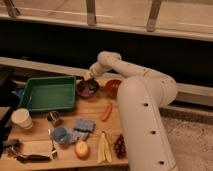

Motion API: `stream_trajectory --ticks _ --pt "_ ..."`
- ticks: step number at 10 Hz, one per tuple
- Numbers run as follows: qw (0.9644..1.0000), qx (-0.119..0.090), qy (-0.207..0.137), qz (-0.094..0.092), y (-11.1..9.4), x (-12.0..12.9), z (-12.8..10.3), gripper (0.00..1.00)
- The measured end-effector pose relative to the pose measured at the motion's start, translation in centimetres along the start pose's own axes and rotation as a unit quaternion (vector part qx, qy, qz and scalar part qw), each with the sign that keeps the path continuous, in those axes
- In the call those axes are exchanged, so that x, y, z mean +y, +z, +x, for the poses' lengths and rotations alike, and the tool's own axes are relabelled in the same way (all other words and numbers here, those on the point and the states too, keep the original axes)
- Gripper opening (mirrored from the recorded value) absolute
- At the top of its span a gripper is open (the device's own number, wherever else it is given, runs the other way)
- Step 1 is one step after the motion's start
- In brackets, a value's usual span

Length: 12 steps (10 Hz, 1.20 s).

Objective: Wipe purple bowl with eraser

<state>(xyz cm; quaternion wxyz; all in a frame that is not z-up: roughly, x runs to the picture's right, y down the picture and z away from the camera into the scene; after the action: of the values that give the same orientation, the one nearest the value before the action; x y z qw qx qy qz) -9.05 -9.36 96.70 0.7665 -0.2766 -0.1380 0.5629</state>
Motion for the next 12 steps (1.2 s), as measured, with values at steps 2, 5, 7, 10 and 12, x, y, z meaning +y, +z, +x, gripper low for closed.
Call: stream_trajectory --ticks 2,5,7,10,12 --pt "0.9998 -0.002 -0.008 -0.021 1.0 0.7 -0.9 0.0" --pt "0.9977 -0.004 -0.016 -0.066 1.9 4.9 0.0 0.0" --pt "0.9961 0.001 -0.014 -0.087 2.0 6.5 1.0 0.0" --pt "0.9965 0.01 -0.004 -0.082 1.5 6.9 2.6 0.0" --pt "0.9984 0.011 0.003 -0.055 1.0 4.7 2.4 0.0"
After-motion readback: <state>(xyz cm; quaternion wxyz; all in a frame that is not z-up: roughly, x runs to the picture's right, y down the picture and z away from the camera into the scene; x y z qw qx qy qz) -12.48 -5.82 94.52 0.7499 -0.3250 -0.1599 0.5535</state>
